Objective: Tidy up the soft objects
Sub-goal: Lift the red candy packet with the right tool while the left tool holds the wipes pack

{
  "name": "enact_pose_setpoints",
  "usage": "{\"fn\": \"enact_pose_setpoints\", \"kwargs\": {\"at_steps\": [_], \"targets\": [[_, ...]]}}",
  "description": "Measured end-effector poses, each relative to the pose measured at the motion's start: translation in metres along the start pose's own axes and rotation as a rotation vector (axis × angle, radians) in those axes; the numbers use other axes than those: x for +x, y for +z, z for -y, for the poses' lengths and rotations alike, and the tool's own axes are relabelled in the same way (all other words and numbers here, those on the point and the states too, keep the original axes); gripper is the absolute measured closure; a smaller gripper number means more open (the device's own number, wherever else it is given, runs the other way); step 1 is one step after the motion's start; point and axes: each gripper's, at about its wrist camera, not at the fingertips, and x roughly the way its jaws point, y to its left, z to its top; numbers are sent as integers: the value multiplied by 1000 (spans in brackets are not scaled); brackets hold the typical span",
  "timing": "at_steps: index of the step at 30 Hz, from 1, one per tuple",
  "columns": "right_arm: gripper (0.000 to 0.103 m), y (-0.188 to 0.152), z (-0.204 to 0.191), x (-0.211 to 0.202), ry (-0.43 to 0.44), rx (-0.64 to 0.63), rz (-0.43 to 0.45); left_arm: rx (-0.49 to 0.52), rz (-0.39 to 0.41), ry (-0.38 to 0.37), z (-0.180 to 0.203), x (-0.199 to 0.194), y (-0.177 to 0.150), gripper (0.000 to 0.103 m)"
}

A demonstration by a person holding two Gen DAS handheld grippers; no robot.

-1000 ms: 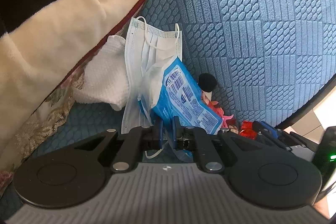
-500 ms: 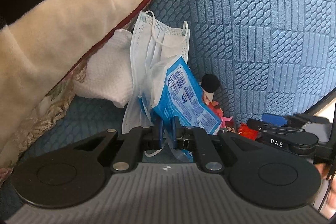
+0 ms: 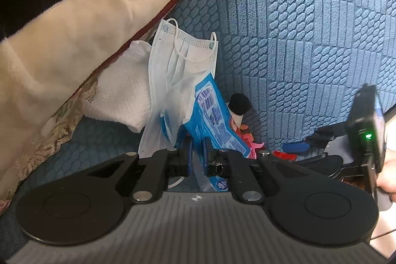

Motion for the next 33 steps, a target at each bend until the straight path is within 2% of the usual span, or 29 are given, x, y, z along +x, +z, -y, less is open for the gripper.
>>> {"fn": "enact_pose_setpoints", "kwargs": {"at_steps": [3, 8, 14, 20, 24, 25, 26, 29, 33], "targets": [[60, 1, -1, 9, -23, -46, -85, 0, -4, -2, 0, 0, 0, 93], [61, -5, -6, 12, 15, -62, -107, 0, -10, -9, 0, 0, 1, 93], [60, -14, -24, 12, 103, -126, -167, -4, -19, -7, 1, 1, 1, 93], [58, -27, -59, 16, 62, -191, -201, -1, -31, -5, 1, 4, -1, 93], [64, -38, -80, 32, 27, -218, -228, 18, -51, -15, 4, 8, -2, 93], [77, -44, -88, 34, 19, -233, -235, 29, -44, -12, 6, 7, -3, 93], [79, -48, -97, 38, 14, -259, -239, 43, -40, -14, 8, 7, -4, 93], [79, -57, -113, 40, -16, -245, -204, 53, -29, -35, 10, 3, -5, 93], [79, -73, -124, 22, -57, -187, -121, 77, -3, -64, 15, -6, -7, 95]]}}
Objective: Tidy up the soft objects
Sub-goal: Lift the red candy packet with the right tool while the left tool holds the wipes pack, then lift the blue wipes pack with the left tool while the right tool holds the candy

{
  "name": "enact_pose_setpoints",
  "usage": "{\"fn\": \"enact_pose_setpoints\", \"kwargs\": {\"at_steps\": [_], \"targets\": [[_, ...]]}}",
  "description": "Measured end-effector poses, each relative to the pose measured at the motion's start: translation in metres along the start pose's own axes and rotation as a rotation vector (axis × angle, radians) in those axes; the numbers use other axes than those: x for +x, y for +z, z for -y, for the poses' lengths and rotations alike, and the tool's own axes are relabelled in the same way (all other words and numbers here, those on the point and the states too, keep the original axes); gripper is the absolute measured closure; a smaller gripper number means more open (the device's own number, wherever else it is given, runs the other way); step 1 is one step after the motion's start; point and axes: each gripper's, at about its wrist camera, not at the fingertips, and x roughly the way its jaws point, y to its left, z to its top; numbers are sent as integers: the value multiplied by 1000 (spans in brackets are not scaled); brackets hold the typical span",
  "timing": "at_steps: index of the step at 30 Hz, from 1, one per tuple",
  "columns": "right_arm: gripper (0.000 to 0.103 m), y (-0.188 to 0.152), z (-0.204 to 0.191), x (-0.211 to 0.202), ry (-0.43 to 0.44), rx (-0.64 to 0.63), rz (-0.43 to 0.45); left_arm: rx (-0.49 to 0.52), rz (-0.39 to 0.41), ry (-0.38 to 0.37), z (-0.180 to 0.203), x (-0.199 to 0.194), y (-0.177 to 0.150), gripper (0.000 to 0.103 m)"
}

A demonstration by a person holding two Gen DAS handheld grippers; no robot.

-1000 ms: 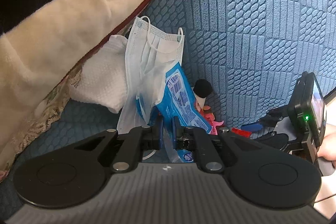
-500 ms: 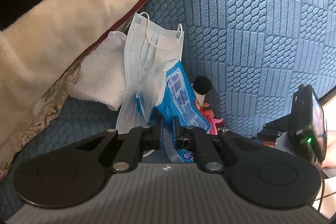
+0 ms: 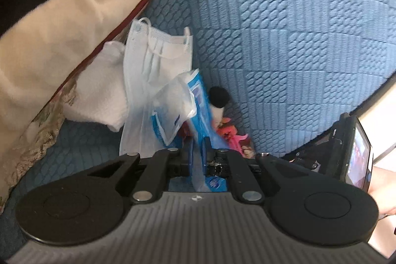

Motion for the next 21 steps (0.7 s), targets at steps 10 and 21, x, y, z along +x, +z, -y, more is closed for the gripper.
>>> {"fn": "enact_pose_setpoints", "kwargs": {"at_steps": [10, 21], "targets": [[79, -53, -27, -64, -24, 231, 175, 41, 43, -44, 7, -34, -9, 97], [79, -89, -73, -136, -5, 466, 360, 55, 37, -108, 7, -86, -43, 102]]}}
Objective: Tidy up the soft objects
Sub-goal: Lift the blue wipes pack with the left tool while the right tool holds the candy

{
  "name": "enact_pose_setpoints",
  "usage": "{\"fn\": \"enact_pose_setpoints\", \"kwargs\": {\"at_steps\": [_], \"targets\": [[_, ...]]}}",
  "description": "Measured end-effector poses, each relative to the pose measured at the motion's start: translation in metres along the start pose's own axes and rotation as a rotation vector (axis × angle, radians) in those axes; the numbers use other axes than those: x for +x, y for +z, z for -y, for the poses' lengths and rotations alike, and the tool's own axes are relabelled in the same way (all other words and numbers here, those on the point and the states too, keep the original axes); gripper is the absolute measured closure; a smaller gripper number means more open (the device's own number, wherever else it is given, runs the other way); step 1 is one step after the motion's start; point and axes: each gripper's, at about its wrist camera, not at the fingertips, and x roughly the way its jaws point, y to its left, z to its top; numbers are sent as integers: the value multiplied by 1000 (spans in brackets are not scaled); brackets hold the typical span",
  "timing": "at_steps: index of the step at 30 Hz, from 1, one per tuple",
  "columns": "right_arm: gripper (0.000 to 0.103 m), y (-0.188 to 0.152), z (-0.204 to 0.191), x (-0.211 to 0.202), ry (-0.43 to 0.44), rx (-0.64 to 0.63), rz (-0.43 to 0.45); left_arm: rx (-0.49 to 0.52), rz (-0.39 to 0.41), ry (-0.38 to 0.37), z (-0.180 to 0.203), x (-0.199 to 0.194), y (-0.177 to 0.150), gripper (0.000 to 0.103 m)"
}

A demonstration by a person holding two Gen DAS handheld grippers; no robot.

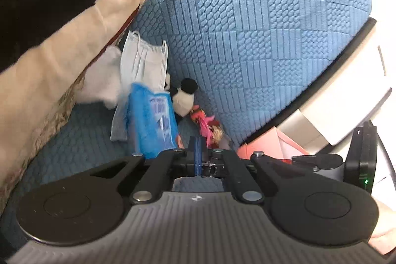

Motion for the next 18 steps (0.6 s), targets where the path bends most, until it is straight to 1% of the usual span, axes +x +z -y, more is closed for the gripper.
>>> {"fn": "enact_pose_setpoints", "kwargs": {"at_steps": [4, 6, 7, 8, 11, 13, 14, 15, 16, 17, 18], "targets": [[79, 18, -1, -12, 18, 76, 41, 4, -10, 43, -1, -2, -12, 102], [79, 13, -13, -16, 29, 110, 62, -7, -16, 84, -5, 4, -14, 102], [79, 20, -11, 6, 33, 123, 71, -15, -23, 100, -8, 8, -14, 102], [79, 20, -11, 25, 35, 142, 79, -23, -31, 111, -11, 10, -15, 101], [79, 16, -12, 34, 31, 219, 102, -44, -52, 134, -19, 17, -15, 101], [79, 11, -11, 39, 41, 290, 123, -48, -65, 151, -22, 20, -16, 97], [79, 7, -13, 40, 40, 315, 129, -51, -72, 160, -24, 23, -16, 90], [79, 4, -15, 41, 32, 330, 137, -54, -78, 166, -25, 26, -17, 80], [79, 1, -18, 41, 23, 334, 147, -63, -82, 169, -27, 28, -18, 74], [79, -2, -21, 40, 18, 340, 159, -75, -85, 169, -30, 31, -19, 64], [79, -6, -22, 40, 19, 354, 171, -87, -87, 174, -31, 35, -20, 61]]}}
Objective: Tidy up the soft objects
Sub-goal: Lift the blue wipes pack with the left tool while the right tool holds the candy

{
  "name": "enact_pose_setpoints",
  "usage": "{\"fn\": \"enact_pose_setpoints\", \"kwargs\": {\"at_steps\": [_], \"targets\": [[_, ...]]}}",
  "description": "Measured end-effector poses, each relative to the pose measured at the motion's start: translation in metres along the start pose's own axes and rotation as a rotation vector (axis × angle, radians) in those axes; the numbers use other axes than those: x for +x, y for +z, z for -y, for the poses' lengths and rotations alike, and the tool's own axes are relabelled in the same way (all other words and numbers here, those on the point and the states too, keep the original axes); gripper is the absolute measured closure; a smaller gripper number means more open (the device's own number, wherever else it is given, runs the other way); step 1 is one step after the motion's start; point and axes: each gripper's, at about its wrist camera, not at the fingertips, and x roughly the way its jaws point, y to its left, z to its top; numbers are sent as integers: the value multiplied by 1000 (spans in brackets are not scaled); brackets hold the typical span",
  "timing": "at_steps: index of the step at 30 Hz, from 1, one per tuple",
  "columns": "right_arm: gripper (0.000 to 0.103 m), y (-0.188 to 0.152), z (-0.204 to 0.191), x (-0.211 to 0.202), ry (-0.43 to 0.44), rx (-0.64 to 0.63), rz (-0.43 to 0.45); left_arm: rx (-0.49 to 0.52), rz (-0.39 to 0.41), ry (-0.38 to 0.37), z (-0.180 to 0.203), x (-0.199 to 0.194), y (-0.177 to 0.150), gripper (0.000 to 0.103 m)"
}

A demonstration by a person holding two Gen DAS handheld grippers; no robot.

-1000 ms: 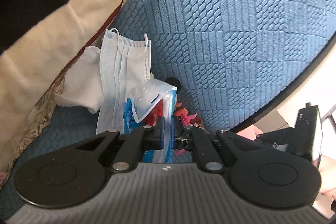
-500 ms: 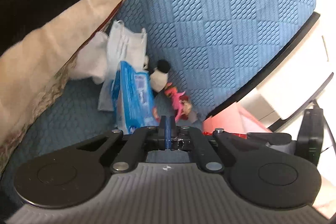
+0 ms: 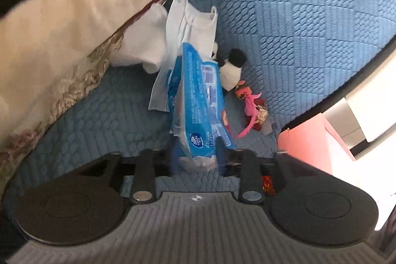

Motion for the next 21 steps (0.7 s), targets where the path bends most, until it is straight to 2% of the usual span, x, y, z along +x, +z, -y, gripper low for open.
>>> {"fn": "enact_pose_setpoints", "kwargs": {"at_steps": [10, 14, 17, 21], "targets": [[79, -17, 0, 9, -8, 30, 20, -8, -32, 66, 4, 36, -2, 57], [79, -19, 4, 15, -29, 41, 22, -24, -41, 79, 4, 45, -3, 49], [79, -18, 7, 17, -41, 59, 32, -3, -33, 128, 7, 48, -2, 35], [79, -14, 6, 20, -61, 73, 48, -11, -29, 132, 6, 50, 1, 35]]}}
